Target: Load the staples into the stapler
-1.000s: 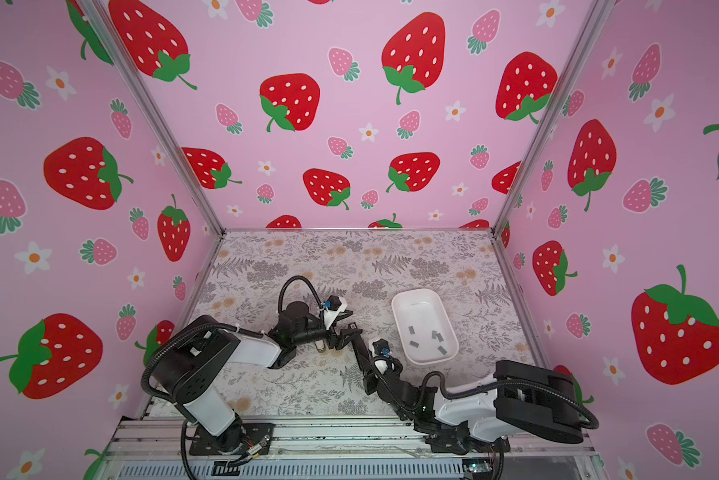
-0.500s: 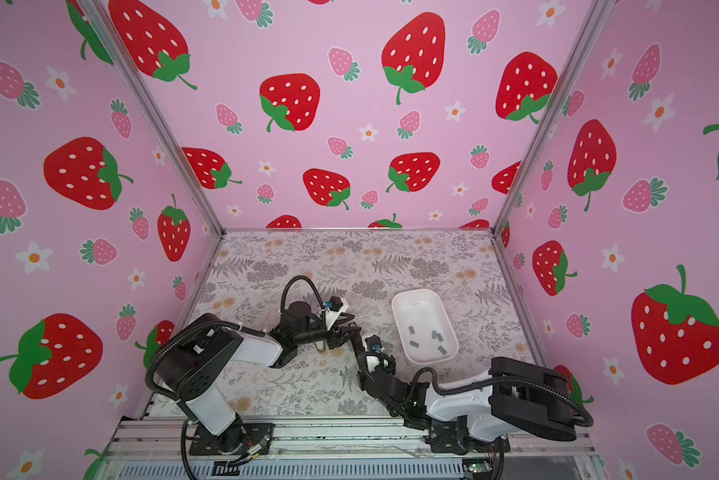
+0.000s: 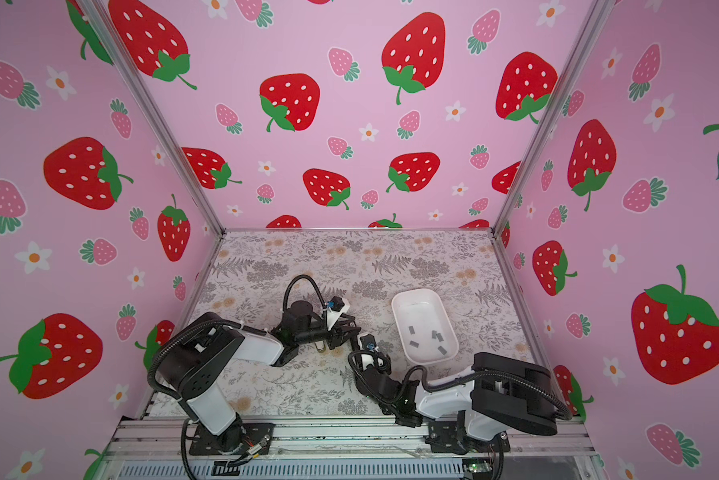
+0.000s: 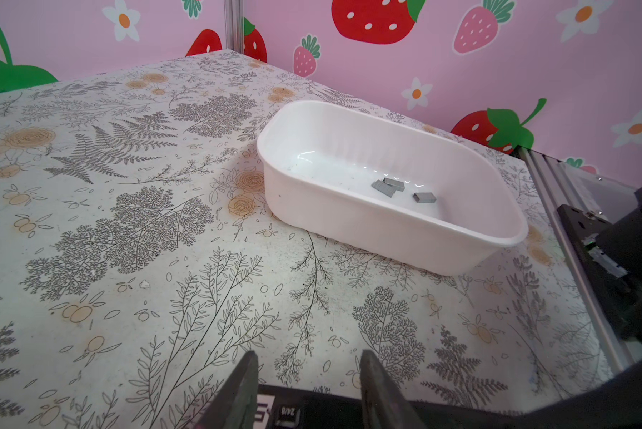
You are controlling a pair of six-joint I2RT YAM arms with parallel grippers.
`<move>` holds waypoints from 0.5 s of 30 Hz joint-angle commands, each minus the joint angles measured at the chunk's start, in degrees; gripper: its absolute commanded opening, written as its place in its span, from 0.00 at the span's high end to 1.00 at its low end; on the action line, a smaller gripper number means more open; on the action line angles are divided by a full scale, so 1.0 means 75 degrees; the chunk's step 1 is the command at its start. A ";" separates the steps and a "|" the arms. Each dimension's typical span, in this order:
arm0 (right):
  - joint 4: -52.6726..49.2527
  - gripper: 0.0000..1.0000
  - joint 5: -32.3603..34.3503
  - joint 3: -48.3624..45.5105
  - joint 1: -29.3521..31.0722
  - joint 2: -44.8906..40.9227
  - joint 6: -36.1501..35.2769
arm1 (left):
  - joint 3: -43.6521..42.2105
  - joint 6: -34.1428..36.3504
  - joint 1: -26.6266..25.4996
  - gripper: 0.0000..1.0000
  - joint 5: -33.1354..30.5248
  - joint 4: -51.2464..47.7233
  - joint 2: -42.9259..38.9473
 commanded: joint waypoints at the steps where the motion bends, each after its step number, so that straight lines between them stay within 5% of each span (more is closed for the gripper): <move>1: -0.0235 0.80 -0.0101 -0.0028 -0.0026 0.0370 0.0394 | 0.0270 0.0209 0.0021 0.54 -0.0029 -0.0017 0.0182; 15: -0.0006 0.82 -0.0249 -0.0094 -0.0016 0.1438 0.1034 | 0.0454 0.0335 0.0016 0.58 -0.0185 -0.0361 0.0376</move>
